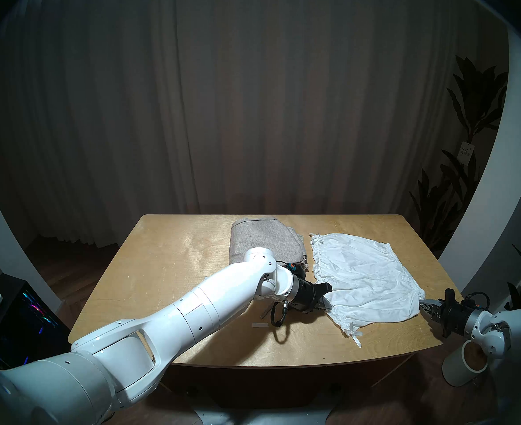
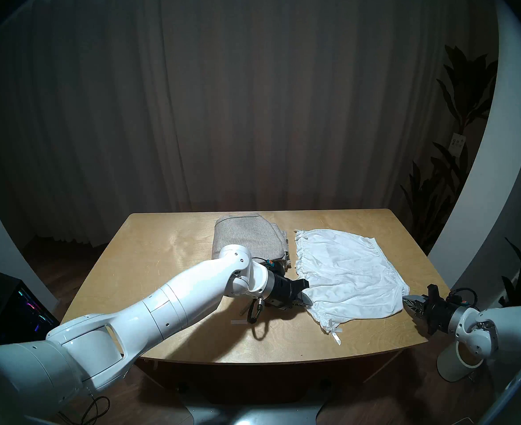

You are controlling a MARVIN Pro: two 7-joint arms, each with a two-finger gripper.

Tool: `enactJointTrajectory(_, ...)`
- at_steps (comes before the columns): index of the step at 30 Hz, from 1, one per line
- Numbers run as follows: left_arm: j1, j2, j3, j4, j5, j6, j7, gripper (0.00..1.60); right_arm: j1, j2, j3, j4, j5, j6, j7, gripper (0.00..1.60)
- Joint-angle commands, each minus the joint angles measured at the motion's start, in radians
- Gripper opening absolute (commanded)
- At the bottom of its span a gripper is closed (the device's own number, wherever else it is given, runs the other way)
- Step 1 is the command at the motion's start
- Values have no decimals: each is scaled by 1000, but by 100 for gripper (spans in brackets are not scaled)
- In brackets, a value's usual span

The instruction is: Fold pants twice and stack them

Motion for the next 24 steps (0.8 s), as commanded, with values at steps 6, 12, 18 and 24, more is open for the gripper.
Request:
enactJointTrajectory(6, 15, 14, 3, -18, -30, 12, 14, 0, -40, 2, 75, 0, 24, 12, 17, 0)
enactJointTrajectory(12, 11, 20, -2, -34, -45, 10, 25, 0, -60, 2, 102, -4, 36, 23, 24, 0)
enactJointTrajectory(18, 3, 26, -17, -47, -64, 3, 35, 0, -73, 2, 135, -10, 49, 34, 38, 0)
enactJointTrajectory(24, -7, 30, -37, -59, -82, 0, 47, 0, -83, 1, 169, -18, 62, 43, 50, 0)
